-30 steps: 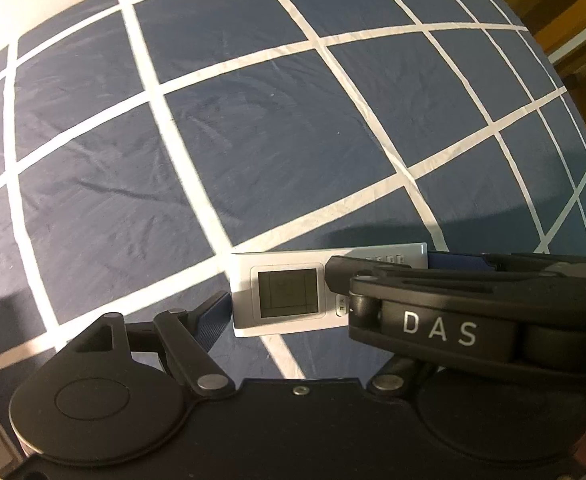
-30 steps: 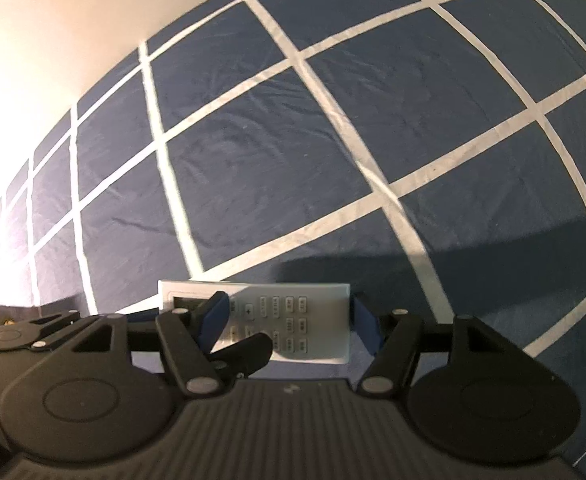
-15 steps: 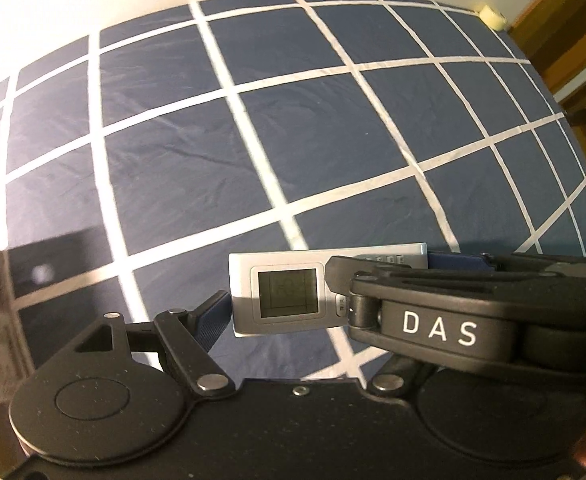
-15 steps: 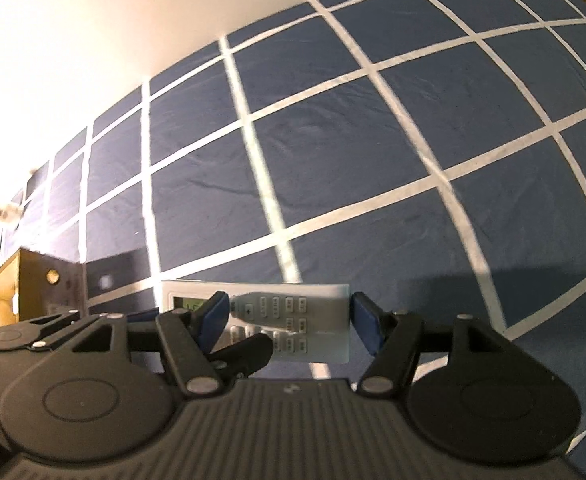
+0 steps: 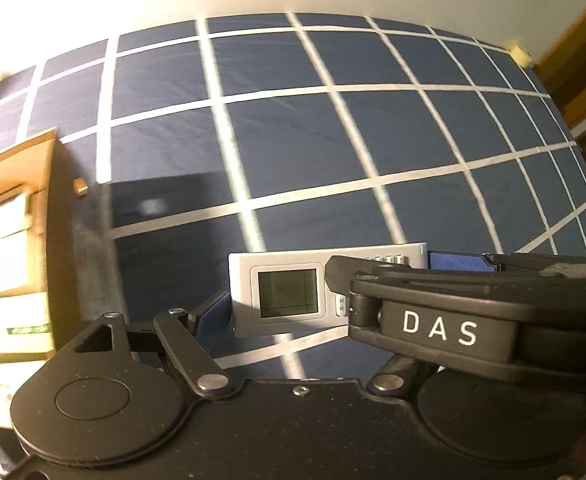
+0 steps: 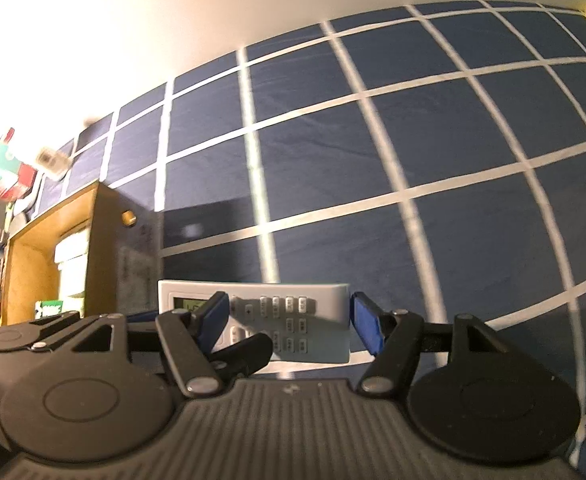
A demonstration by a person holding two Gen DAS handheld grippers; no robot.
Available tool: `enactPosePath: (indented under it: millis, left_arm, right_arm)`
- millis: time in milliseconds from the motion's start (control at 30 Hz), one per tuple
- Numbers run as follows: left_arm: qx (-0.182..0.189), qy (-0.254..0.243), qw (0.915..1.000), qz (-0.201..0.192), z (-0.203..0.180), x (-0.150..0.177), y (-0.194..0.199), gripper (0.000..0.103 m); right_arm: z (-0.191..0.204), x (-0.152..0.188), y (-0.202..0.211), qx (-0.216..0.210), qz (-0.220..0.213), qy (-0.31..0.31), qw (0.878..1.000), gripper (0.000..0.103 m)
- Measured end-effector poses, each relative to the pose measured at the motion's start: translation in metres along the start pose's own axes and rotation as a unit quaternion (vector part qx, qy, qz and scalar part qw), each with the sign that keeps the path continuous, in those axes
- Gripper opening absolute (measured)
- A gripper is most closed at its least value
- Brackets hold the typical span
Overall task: Organize objects
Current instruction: 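Carry the white remote with the right gripper over the cardboard box, then lower the white remote into the box and open the right gripper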
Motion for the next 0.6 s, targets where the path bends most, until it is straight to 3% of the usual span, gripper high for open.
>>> enactPosePath:
  millis: [600]
  left_arm:
    - [-0.032,0.064,0.9971,-0.027,0.194,0.026,0.046,0.075]
  right_arm:
    - [0.198,0.022,-0.062,-0.033,0.006,0.067,0.997,0.066]
Point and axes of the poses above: each gripper's, at about its wrist camera, not at the fingertips, and y roughly against the way its jaws point, z to its left, x to its underside, the point moved 5 cm from there along -y, roughly the way its jaws point, and after that the axes turned 9 degrees about -x, right-handed, at the moved point
